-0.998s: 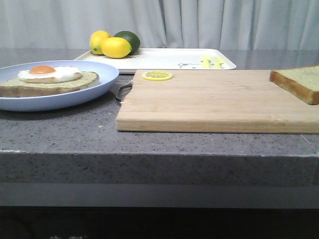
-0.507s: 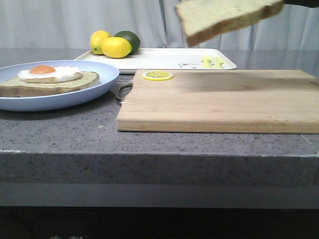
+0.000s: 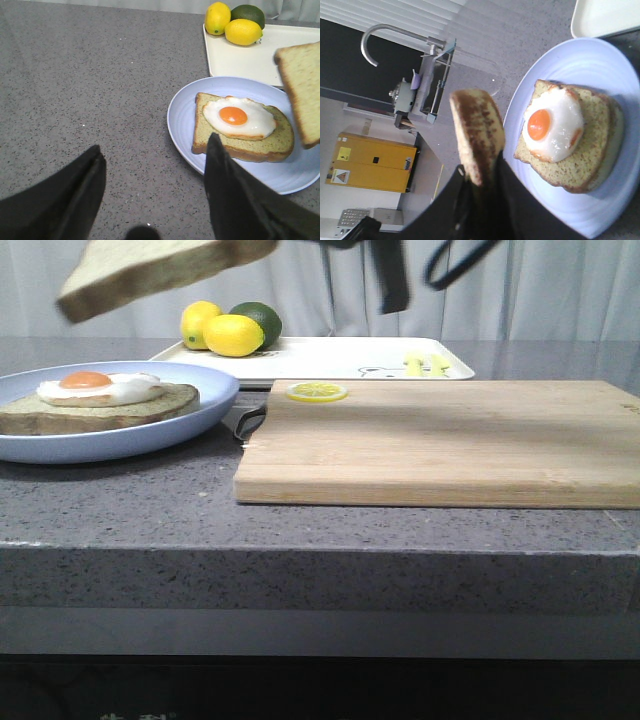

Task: Place bread and move sandwich to tray
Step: 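Lift the bread slice with the right gripper toward the blue plate, then lay the bread slice on the egg and open the right gripper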

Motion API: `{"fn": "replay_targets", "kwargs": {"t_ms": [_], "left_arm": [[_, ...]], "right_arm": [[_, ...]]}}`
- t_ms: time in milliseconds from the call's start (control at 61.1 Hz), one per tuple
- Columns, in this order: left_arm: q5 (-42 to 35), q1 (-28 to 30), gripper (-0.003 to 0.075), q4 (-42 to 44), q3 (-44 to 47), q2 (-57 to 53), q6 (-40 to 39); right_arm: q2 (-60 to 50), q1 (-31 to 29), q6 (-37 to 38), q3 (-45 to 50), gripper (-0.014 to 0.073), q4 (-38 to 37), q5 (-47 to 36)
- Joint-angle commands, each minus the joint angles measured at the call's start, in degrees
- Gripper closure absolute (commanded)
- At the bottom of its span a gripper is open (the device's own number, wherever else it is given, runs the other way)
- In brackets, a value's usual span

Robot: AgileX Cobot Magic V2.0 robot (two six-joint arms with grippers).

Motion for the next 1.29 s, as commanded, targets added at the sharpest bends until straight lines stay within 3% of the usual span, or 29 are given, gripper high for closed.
{"fn": "replay_targets", "kwargs": {"t_ms": [0,278,753,867,1080,1277], "left_arm": [[-4.74,-0.05,0.029,-0.05,-1.48,0.67,-0.14],[-4.74,-0.05,0.029,-0.05,-1.48,0.67,-0.14],[-4.74,-0.05,0.029,-0.05,-1.48,0.67,-0.14],[-4.74,-0.05,0.029,-0.05,-1.48,0.67,-0.14],[-4.74,-0.05,0.029,-0.05,-1.48,0.67,-0.14],[-4.74,-0.05,0.029,-0.05,-1.48,0.67,-0.14]], "right_arm": [[-0.69,4.04,-0.72,-4.24,0.0479,5.68,-4.79],[6.32,11.7,7.89,-13.39,0.0479,5.68,-20.79],[11.83,12.26,10.25,-16.99,0.0477,5.56,-20.2],[11.83,12.15,8.72,-16.94,0.0426,3.33,-19.0],[11.55,11.29,8.66,-16.49,0.0198,-4.92,-18.58],[6.93,8.78,8.66,-12.17,0.0188,-12.9,-18.1]]}}
